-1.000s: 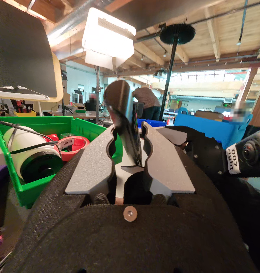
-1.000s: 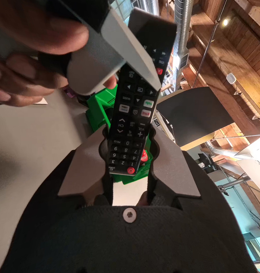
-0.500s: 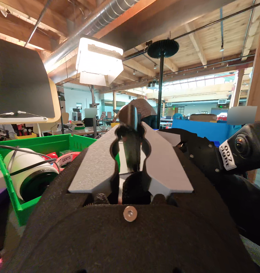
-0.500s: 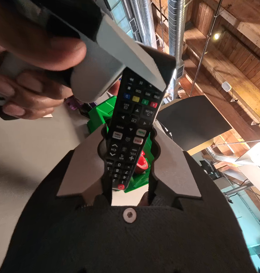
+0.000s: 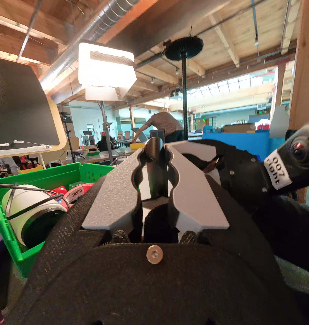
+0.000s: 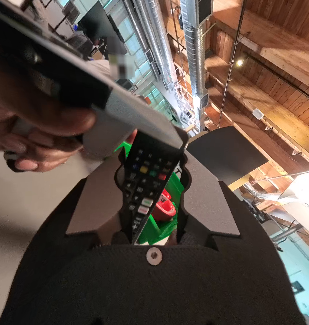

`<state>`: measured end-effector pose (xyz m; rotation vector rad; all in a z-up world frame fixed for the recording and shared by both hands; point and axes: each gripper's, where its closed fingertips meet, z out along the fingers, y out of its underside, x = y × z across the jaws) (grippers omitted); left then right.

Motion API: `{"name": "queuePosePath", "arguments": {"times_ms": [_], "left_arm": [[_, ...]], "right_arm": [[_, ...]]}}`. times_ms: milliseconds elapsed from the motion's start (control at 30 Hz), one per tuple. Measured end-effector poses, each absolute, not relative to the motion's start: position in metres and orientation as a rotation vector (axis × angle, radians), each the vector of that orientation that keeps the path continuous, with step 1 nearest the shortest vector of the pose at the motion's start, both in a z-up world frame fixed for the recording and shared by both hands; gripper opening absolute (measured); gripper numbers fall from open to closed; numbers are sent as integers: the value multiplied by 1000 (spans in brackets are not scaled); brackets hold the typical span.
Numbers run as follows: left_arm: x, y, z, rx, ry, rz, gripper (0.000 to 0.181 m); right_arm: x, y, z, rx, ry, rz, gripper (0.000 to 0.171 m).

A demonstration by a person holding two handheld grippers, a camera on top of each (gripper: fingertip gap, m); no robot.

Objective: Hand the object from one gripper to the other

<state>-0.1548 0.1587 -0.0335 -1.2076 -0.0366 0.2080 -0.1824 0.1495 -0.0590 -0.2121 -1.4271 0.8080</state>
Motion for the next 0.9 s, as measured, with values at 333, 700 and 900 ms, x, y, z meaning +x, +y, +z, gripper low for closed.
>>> {"name": "queuePosePath", "arguments": {"times_ms": [333,700,900], "left_arm": [[-158,152,-24,-1141,-78,184,47],[-153,192,-77,-1483,-27,195,54],[-139,190,-76,-1463,59,156,33]], "right_arm": [[-177,182,-29,-409,-1283,1000,59],[-169,206,-7,-631,-1142,1390,58],[-165,196,-2,-600,-1119,1432,58]]}}
